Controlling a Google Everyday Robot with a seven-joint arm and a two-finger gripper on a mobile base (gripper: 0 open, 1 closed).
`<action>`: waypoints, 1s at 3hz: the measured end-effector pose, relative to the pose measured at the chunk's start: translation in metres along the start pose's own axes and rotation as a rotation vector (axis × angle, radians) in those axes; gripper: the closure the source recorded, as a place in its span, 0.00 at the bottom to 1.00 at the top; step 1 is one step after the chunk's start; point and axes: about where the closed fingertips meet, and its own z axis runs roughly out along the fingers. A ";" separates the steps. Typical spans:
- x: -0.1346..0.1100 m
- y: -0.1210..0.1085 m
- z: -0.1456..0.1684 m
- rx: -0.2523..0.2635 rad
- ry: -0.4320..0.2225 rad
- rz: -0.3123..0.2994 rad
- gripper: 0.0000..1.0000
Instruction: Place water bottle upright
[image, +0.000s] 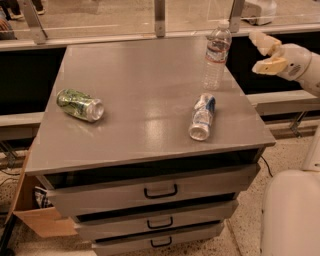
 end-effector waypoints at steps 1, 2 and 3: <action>-0.038 0.006 -0.022 0.073 0.076 -0.050 0.00; -0.091 0.007 -0.032 0.185 0.153 -0.126 0.00; -0.147 0.001 -0.034 0.319 0.193 -0.225 0.00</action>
Offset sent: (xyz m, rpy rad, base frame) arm -0.0152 -0.1108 0.1565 -0.2667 -0.0516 -0.3924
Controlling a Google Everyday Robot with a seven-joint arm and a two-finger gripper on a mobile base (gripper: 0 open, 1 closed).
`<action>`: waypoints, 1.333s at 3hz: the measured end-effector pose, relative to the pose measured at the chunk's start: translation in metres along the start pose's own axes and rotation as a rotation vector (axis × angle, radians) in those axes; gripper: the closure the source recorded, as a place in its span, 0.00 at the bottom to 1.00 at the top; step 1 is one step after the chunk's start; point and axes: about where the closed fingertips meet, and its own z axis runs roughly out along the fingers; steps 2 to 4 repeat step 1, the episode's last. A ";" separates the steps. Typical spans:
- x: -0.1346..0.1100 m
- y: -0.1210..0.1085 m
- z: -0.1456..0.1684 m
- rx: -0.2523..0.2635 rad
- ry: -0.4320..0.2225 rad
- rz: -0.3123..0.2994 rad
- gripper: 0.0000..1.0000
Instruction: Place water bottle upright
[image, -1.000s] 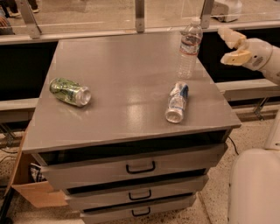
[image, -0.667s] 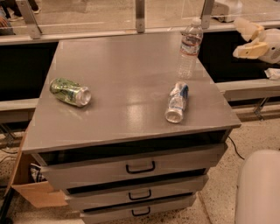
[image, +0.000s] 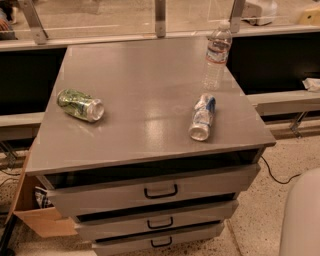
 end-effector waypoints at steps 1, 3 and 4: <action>-0.008 -0.005 0.001 0.027 0.002 -0.013 0.00; -0.008 -0.005 0.001 0.027 0.002 -0.013 0.00; -0.008 -0.005 0.001 0.027 0.002 -0.013 0.00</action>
Offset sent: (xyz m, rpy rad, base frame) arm 0.0000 0.0000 0.0000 0.0000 0.0000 0.0000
